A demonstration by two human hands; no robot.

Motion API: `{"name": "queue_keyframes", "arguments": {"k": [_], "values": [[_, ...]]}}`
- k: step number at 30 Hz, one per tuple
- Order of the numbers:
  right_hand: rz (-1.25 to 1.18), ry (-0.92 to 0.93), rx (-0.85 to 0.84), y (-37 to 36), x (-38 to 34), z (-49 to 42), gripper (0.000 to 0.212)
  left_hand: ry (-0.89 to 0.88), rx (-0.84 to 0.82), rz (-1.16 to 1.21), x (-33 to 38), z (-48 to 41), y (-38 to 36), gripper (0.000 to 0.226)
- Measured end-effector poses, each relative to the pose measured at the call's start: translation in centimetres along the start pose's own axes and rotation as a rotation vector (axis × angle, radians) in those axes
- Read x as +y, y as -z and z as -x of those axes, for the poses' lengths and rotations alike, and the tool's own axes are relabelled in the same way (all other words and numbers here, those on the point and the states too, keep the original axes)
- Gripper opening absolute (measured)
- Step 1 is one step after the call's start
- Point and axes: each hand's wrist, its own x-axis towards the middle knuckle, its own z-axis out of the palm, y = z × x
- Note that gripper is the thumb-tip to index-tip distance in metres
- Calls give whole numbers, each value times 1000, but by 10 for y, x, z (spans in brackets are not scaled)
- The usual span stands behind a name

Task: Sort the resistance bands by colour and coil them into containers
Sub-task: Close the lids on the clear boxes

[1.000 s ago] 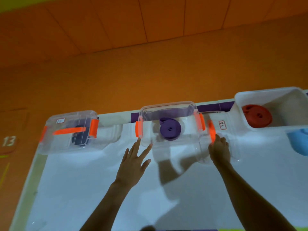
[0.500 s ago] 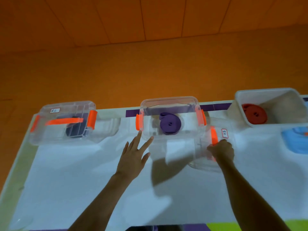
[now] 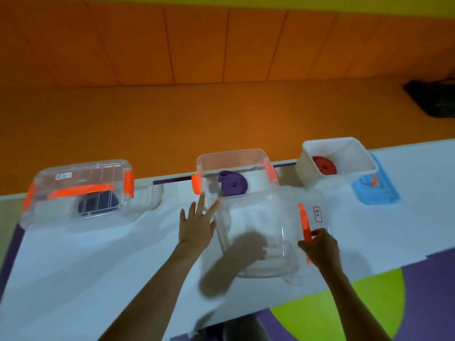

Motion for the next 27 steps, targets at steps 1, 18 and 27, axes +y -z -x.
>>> {"name": "queue_keyframes", "arguments": {"k": [1,18,27], "values": [[-8,28,10,5,-7,2,44,-8,1,1,0,1,1,69],[466,825,-170,-19,-206,-85,47,258,303,760,19,-63,37,55],[259,1008,-289,-49,-228,-140,36,481,476,698,19,-102,22,41]]}}
